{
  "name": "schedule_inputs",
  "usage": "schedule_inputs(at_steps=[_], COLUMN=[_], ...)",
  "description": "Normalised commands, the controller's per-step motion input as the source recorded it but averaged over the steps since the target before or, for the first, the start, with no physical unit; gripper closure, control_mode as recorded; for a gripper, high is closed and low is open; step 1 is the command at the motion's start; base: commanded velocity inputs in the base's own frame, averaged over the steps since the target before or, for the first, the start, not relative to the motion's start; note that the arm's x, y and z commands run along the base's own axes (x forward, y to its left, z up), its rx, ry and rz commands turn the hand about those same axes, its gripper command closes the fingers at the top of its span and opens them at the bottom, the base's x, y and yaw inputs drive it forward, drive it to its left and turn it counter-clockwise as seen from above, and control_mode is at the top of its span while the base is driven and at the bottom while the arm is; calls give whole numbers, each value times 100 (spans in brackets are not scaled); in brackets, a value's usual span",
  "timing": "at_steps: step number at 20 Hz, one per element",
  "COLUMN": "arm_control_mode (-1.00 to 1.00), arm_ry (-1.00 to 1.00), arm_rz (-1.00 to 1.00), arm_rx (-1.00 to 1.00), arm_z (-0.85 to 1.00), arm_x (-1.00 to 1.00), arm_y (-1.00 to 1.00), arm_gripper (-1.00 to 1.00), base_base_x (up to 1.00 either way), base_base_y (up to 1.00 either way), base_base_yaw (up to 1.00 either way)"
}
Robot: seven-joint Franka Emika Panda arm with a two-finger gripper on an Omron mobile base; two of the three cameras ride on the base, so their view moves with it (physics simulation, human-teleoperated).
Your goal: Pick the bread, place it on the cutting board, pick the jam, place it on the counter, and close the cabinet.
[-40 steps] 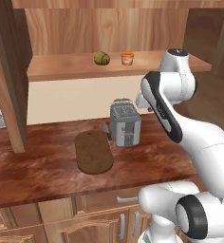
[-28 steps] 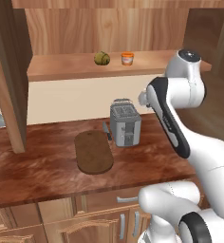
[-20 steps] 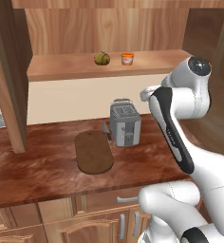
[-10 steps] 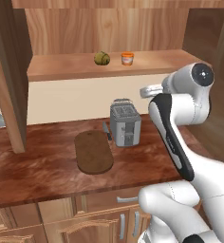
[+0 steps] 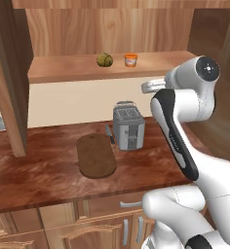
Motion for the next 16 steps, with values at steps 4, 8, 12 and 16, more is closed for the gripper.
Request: schedule_inputs(at_steps=[4,8,12,16], arm_control_mode=[-100,-100,-100,-100], arm_ry=[0,0,0,0], arm_rz=[0,3,1,0], arm_rx=[3,2,0,0], arm_z=[33,22,13,1], arm_x=[0,0,1,3], arm_y=[9,22,22,11], arm_gripper=[-100,-100,-100,-100], base_base_x=[0,0,0,0], base_base_y=[0,0,0,0], base_base_yaw=[0,0,0,0])
